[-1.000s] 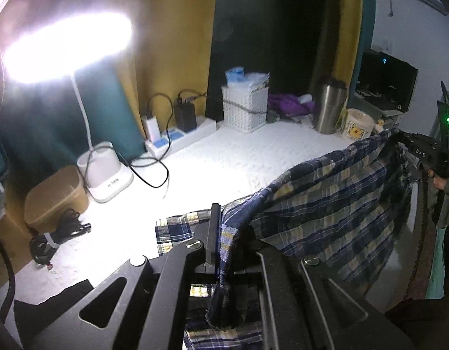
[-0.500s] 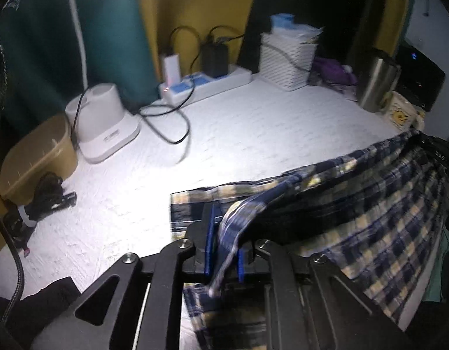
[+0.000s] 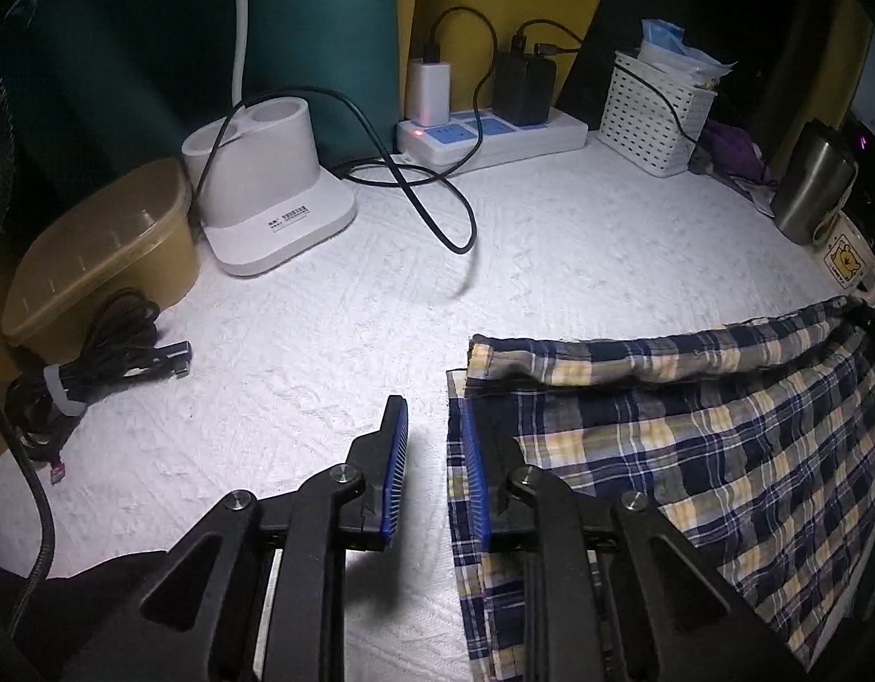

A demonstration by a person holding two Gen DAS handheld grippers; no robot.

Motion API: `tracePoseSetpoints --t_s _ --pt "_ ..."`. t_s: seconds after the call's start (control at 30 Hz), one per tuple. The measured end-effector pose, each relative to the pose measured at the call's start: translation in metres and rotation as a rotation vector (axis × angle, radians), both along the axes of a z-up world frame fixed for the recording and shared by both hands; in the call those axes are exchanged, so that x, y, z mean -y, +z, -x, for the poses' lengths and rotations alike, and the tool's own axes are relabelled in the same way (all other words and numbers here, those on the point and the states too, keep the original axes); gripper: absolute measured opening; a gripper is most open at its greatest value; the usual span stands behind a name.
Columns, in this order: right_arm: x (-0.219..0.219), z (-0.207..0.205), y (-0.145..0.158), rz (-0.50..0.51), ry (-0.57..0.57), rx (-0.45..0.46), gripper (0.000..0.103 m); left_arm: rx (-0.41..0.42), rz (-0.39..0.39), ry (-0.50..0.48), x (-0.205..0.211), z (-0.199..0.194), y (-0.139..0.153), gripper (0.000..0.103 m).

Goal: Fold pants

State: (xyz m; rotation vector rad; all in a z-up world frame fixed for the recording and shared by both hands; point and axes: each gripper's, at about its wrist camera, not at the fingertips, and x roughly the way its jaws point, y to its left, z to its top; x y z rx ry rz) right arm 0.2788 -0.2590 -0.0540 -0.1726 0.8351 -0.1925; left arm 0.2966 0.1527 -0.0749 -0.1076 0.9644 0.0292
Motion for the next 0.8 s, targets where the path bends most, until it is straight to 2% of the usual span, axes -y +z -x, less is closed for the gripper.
tracePoseSetpoints --t_s 0.03,0.1,0.13,0.17,0.2,0.27,0.43,0.53,0.67,0.73,0.77,0.8 --pt "-0.001 0.0 0.0 0.006 0.0 -0.001 0.005 0.0 0.014 -0.003 -0.001 0.001 0.0 0.02" --pt "-0.003 0.001 0.002 0.02 0.002 -0.005 0.008 -0.001 0.054 -0.014 -0.001 0.004 -0.001 0.035" --pt "-0.004 0.001 0.003 0.025 0.002 -0.003 0.01 -0.001 0.073 -0.02 -0.001 0.005 -0.002 0.038" --pt "-0.004 0.003 0.005 0.031 0.002 0.003 0.023 0.003 0.088 -0.026 0.0 0.006 -0.002 0.04" --pt "-0.005 0.004 0.007 0.036 0.0 0.008 0.056 0.007 0.098 -0.034 0.001 0.007 -0.003 0.04" --pt "-0.004 0.007 0.012 0.039 -0.003 0.019 0.103 0.015 0.1 -0.046 0.004 0.005 -0.003 0.04" --pt "-0.005 0.015 0.02 0.056 0.001 0.033 0.103 0.005 0.087 -0.037 0.005 -0.009 -0.009 0.04" --pt "-0.008 0.02 0.02 0.061 0.006 0.029 0.103 0.035 0.101 -0.04 0.005 -0.011 -0.006 0.04" --pt "-0.019 0.025 0.019 0.027 0.046 0.025 0.103 0.087 0.074 -0.08 0.011 -0.016 0.001 0.04" --pt "-0.031 0.022 0.017 0.012 0.084 0.019 0.094 0.08 0.027 -0.095 0.017 -0.02 -0.001 0.038" --pt "-0.039 0.018 0.015 0.006 0.108 0.009 0.087 0.064 -0.026 -0.097 0.021 -0.024 -0.005 0.029" --pt "-0.048 0.013 0.012 0.008 0.131 -0.007 0.087 0.048 -0.067 -0.1 0.024 -0.027 -0.01 0.026"
